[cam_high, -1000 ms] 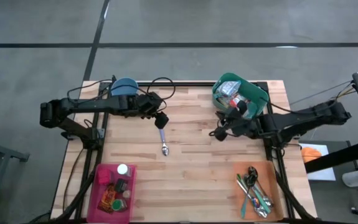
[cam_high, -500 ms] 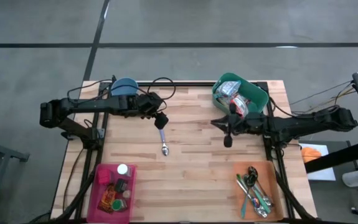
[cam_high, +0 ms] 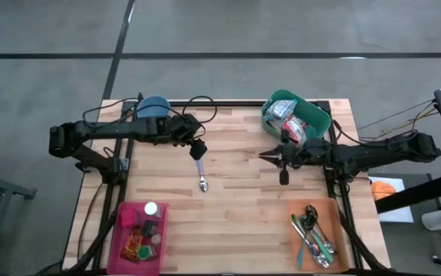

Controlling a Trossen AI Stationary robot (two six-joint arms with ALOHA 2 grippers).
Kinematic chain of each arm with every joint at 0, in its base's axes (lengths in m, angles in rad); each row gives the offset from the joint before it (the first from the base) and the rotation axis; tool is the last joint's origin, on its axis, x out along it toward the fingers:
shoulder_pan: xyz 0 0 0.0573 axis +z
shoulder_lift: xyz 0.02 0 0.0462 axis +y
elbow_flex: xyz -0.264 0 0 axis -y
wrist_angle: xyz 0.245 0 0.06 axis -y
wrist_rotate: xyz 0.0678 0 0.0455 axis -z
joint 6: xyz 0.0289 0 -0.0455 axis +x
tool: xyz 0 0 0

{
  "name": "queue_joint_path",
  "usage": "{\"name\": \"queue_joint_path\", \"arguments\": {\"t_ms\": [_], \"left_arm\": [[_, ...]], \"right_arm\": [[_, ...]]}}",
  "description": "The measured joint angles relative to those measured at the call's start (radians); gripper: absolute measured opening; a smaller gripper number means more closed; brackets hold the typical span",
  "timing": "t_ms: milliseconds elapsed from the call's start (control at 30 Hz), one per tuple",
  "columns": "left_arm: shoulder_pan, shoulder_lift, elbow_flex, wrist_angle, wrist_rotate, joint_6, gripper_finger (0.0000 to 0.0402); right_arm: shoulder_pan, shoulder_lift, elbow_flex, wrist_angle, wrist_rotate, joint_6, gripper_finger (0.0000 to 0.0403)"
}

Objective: Pick & Place Food Item
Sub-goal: Put the purple spoon into the orange bin

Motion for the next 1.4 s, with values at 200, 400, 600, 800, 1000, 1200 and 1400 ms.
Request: {"name": "queue_joint_path", "arguments": {"t_ms": [200,400,600,800,1000,1200,1400], "left_arm": [[0.000,0.000,0.000,0.000,0.000,0.000,0.0279],[0.000,0.000,0.000,0.000,0.000,0.000,0.0279],[0.000,0.000,0.000,0.000,0.000,-0.001,0.0279],[0.000,0.000,0.000,0.000,0.000,-0.003,0.0279],[0.000,0.000,0.000,0.002,0.000,-0.006,0.0279],[-0.009,0.000,0.000,-0.016,0.113,-0.105,0.0279],[-0.123,0.002,0.000,-0.097,0.187,-0.503,0.0279]], "right_arm": [[0.000,0.032,0.036,-0.007,0.000,0.079,0.0033],[0.000,0.054,0.052,-0.009,0.008,0.023,0.0033],[0.000,0.050,0.052,-0.009,0.009,0.016,0.0033],[0.000,0.051,0.051,-0.009,0.009,0.017,0.0033],[0.000,0.051,0.051,-0.008,0.009,0.019,0.0033],[0.000,0.051,0.051,-0.008,0.009,0.019,0.0033],[0.000,0.051,0.051,-0.008,0.009,0.019,0.0033]]}}
